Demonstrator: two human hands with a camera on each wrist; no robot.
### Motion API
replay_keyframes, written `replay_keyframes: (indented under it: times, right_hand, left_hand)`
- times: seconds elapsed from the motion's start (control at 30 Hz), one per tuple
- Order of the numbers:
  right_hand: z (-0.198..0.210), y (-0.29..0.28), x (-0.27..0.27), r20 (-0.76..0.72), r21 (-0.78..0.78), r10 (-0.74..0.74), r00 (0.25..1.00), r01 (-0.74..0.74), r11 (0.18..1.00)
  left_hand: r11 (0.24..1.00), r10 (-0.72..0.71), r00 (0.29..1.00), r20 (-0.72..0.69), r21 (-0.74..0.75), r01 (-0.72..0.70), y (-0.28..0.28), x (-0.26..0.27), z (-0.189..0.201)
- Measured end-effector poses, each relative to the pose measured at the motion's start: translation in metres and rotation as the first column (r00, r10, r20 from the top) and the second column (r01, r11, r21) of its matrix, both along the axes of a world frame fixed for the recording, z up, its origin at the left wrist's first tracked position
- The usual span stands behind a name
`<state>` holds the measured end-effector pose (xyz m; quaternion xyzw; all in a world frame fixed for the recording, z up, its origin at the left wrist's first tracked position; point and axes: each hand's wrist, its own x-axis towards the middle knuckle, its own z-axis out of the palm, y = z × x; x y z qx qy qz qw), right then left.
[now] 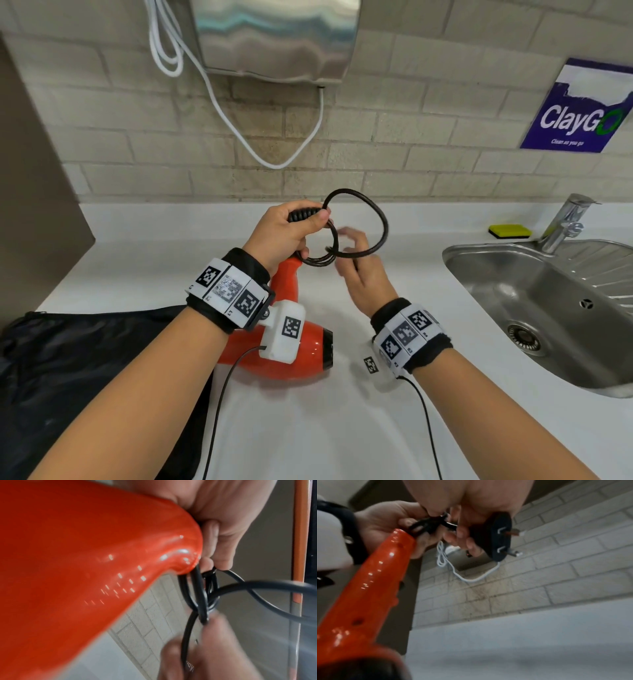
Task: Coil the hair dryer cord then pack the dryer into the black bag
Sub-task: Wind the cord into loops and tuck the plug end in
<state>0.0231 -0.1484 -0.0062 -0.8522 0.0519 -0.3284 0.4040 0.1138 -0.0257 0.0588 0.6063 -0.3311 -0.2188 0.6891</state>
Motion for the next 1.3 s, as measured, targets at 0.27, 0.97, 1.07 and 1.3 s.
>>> replay_keyframes:
  times: [0.27,0.97,1.07,1.3]
  right_hand:
    - [-0.037,-0.042,-0.008,-0.786,-0.175,-0.257,0.563,0.196,0.965]
    - [0.045,0.007,0.004,0.047,0.384,0.177,0.983,-0.181,0.905]
    - [0.043,0.012,0.001,-0.197,0.195,0.196,0.96,-0.158,0.968]
    - [0.035,0.001,-0.012,-0.219,0.175,0.146,0.965,-0.108,0.979]
  left_hand:
    - [1.0,-0.016,0.999,-0.03,0.006,0.016,0.005,0.002,0.001]
    - [0.996,-0.079,0.994,0.075,0.046,0.076,0.004,-0.005,0.002]
    - [0.995,-0.095,0.993,0.073,0.039,0.093,0.003,-0.009,0.003]
    - [0.996,-0.077,0.995,0.064,0.042,0.074,0.004,-0.007,0.003]
